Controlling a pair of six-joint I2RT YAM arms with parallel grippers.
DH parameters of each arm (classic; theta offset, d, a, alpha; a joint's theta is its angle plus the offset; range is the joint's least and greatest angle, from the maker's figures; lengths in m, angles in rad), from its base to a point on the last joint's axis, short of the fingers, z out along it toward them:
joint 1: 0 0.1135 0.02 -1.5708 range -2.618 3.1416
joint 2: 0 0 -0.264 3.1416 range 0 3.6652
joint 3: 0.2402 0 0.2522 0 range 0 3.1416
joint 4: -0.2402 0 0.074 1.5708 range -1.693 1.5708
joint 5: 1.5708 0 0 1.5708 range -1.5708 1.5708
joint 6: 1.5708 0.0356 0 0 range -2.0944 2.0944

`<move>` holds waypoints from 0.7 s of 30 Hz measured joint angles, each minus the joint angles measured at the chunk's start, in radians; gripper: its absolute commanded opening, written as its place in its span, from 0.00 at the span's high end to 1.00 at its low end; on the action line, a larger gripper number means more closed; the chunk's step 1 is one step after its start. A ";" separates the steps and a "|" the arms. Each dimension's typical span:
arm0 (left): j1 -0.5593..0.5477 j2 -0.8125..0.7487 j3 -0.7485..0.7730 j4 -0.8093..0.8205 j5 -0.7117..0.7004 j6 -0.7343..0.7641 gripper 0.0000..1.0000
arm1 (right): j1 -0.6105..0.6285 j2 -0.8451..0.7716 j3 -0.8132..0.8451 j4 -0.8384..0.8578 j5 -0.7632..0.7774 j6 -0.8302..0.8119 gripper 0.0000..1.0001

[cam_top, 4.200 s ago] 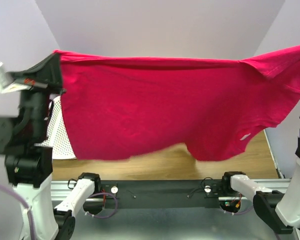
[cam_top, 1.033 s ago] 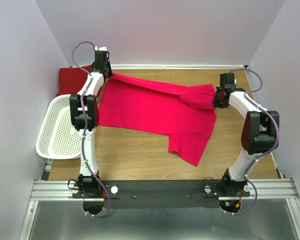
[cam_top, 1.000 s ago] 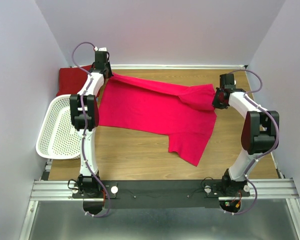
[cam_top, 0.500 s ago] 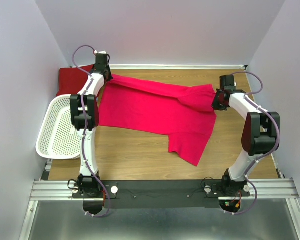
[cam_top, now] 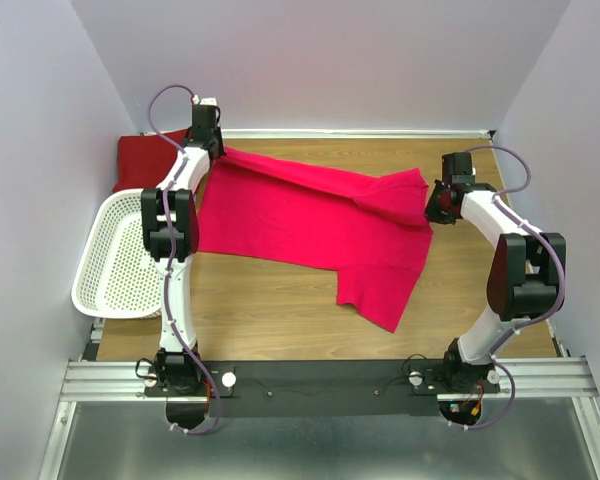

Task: Fold and stack the t-shirts
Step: Fold the tshirt

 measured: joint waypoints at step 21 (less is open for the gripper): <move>-0.040 0.000 0.097 0.153 -0.007 0.148 1.00 | 0.000 -0.032 -0.032 -0.010 -0.045 0.019 0.98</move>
